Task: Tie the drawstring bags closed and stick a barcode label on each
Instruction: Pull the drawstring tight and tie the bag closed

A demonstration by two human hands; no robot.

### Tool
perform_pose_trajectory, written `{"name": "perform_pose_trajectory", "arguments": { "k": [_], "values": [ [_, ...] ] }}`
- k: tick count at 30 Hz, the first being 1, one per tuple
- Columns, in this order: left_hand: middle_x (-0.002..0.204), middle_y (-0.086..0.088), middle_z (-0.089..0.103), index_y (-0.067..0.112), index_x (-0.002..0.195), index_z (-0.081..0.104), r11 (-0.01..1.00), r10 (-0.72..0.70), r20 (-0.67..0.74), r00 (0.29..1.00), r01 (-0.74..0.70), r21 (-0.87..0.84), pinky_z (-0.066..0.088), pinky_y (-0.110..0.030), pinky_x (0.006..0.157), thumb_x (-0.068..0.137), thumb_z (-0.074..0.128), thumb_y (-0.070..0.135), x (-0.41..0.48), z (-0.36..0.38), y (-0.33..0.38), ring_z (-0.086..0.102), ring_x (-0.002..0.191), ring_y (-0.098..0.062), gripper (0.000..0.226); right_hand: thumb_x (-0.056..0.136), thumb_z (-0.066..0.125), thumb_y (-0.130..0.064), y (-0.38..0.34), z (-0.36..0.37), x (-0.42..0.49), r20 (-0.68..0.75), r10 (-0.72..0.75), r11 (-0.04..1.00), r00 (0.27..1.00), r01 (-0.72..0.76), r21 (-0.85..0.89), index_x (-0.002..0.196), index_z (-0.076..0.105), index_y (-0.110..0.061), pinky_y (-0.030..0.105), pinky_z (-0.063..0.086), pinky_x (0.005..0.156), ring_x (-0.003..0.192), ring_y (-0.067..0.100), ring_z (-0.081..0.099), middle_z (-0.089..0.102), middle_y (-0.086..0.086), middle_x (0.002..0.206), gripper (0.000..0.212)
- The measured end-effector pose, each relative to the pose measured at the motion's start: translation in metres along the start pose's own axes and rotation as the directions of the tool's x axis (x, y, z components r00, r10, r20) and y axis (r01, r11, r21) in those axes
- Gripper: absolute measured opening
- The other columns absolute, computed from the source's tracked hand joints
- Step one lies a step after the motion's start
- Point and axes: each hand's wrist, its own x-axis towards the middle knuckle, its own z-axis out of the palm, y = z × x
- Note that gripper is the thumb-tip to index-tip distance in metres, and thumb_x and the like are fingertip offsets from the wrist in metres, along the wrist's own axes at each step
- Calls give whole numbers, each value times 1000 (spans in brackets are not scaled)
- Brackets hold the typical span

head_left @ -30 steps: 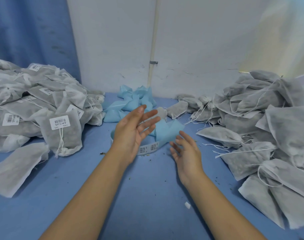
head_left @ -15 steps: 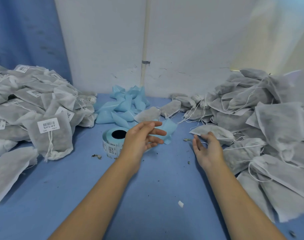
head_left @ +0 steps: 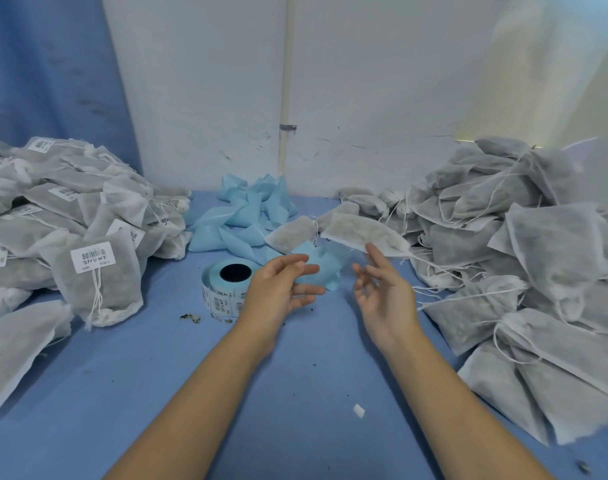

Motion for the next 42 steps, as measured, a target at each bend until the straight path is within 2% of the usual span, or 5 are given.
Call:
{"name": "perform_pose_trajectory", "arguments": {
  "k": [11,18,28,35,42],
  "values": [
    [87,-8,69,4,115,54,981,106,-156,982,-129,-146,50,-23,49,93,57,22,8,-7,8,67,56,-16,28,88,55,3,21,23,-26,306,-97,847,947,240,-474,97,71,-18,14,44,61,56,5,53,66,-5,81,28],
    [56,-1,60,14,83,61,995,100,-116,988,-97,26,32,-17,35,89,62,32,8,-10,9,50,38,-10,19,73,76,-9,33,13,-23,544,-579,-145,607,580,-802,121,62,-19,30,43,83,100,20,45,47,4,120,51],
    [89,1,71,16,91,65,980,102,-94,990,-83,179,31,-21,36,96,41,47,0,-9,2,56,41,-19,40,95,54,-24,32,3,-16,269,-475,398,838,477,-783,88,49,-32,22,44,70,83,1,56,61,-13,91,12],
    [85,-3,70,11,86,67,543,335,44,941,-231,807,50,-36,80,94,44,28,1,-17,-26,63,84,-24,30,96,55,-22,29,0,-11,35,-483,616,875,368,-696,85,47,-24,9,39,57,61,-6,51,57,-10,77,13],
    [134,7,53,17,135,50,767,181,66,981,-183,615,35,-22,102,98,48,19,7,-18,-32,49,123,-9,38,93,60,-19,29,9,-12,-124,-229,879,965,151,-452,88,52,-13,18,47,57,66,10,57,60,0,78,11]
  ]
}}
